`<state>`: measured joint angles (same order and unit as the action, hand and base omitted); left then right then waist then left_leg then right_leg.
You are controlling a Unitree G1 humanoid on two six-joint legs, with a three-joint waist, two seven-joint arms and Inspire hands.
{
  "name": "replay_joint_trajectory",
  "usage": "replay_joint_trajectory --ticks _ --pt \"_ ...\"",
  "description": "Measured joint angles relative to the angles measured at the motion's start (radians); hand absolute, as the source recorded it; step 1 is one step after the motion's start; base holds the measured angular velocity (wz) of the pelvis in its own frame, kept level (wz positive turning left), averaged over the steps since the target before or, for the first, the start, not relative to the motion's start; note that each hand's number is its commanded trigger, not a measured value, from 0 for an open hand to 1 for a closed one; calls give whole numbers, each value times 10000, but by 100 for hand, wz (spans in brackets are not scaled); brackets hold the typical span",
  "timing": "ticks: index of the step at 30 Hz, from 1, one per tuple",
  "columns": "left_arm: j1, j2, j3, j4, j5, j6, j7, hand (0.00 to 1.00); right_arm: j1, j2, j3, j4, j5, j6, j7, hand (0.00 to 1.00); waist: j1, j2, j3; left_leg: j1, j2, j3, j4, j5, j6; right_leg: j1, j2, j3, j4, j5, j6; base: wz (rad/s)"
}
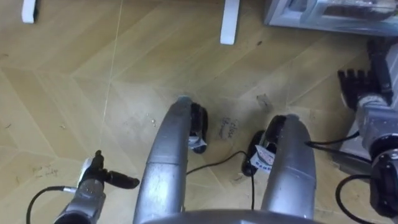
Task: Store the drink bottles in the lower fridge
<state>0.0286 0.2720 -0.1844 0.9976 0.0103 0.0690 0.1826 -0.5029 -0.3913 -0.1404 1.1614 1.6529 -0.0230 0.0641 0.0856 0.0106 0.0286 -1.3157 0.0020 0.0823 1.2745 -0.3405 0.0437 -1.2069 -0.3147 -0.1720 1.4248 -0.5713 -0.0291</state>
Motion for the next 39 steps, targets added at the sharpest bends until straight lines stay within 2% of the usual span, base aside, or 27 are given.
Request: replay_joint_trajectory --ticks 2,5,6,7,8,10,11,14,18,20,22,26,30,33,34,39 --pt "231 114 -54 -448 -5 -55 0 0 -168 -107 13 -241 23 26 167 0 -7 -150 1 -87 -2 0 32 -1 3 27 -189 -175 66 -94 -69 18" --pt "312 205 -76 -571 -13 -63 -2 0 -494 -275 54 -276 23 28 247 0 33 -267 5 -117 4 -26 48 -6 15 138 -231 -322 68 -118 -70 19" --pt "371 249 -73 -624 -6 -59 -2 0 -528 -288 89 -232 -7 42 20 0 -14 -346 -15 -113 9 -7 44 -14 31 221 -230 -380 70 -173 3 22" --pt "431 315 -70 -684 -1 -67 -5 0 -478 -289 128 -221 -81 49 14 0 -12 -478 4 -146 5 -2 45 -26 53 215 -273 -428 73 -218 -29 17" --pt "450 330 -70 -703 -1 -67 -12 0 -478 -294 141 -223 -101 65 13 0 -13 -515 18 -175 0 -9 53 -30 61 206 -313 -457 72 -234 -51 7" --pt "568 360 -71 -764 -8 -89 -77 0 -477 -378 215 -232 -114 145 -78 0 -47 -629 70 -218 -62 -6 52 -42 85 194 -378 -488 78 -297 11 8" --pt "691 379 -70 -854 -7 -102 -133 0 -478 -462 223 -278 -108 237 -277 0 -89 -674 58 -213 -149 -11 42 -49 97 194 -435 -447 105 -318 51 12" --pt "1108 579 -48 -1147 -13 -228 -184 0 -482 -596 420 -587 -49 281 -933 0 -86 -843 60 -200 -151 10 43 -68 131 179 -489 -373 148 -392 166 6" --pt "1629 720 331 -1157 -238 -349 -152 0 -773 -812 500 -1012 26 390 -1569 0 -51 -900 67 -194 -163 8 40 -66 136 205 -680 -461 162 -407 114 1" --pt "1940 913 452 -1341 -391 -348 -136 0 -1158 -877 728 -1012 -22 312 -1839 0 0 -985 117 -179 -161 2 41 -65 135 205 -699 -510 195 -419 81 0" --pt "2139 1016 460 -1522 -390 -333 -96 0 -1262 -957 820 -1060 -97 244 -1918 0 38 -1020 133 -190 -167 -23 43 -64 131 220 -732 -532 215 -462 26 6" --pt "2653 1064 605 -2137 -383 -435 -75 0 -1493 -1315 1386 -1962 -109 219 -2640 0 116 -1043 144 -151 -154 -35 47 -68 120 289 -708 -545 222 -491 -14 1" --pt "2719 1146 663 -2164 -384 -487 40 0 -1644 -1543 1594 -2286 -187 4 -2882 0 368 -1039 143 33 -166 -135 82 -86 91 654 -705 -734 203 -588 -60 10" --pt "2820 1237 659 -2182 -396 -485 42 0 -1651 -1584 1588 -2630 -384 -131 -2957 0 515 -1033 146 149 -199 -262 105 -115 38 933 -717 -923 202 -727 -29 16" --pt "2855 1246 657 -2182 -401 -480 43 0 -1673 -1582 1589 -2661 -372 -184 -3263 0 578 -1030 148 213 -261 -314 106 -127 15 1060 -727 -986 201 -773 -14 20" --pt "2925 1270 660 -2158 -393 -474 42 0 -1647 -1580 1589 -2650 -391 -341 -3521 0 737 -991 166 298 -334 -410 106 -134 -6 1257 -840 -1168 206 -880 -86 5"
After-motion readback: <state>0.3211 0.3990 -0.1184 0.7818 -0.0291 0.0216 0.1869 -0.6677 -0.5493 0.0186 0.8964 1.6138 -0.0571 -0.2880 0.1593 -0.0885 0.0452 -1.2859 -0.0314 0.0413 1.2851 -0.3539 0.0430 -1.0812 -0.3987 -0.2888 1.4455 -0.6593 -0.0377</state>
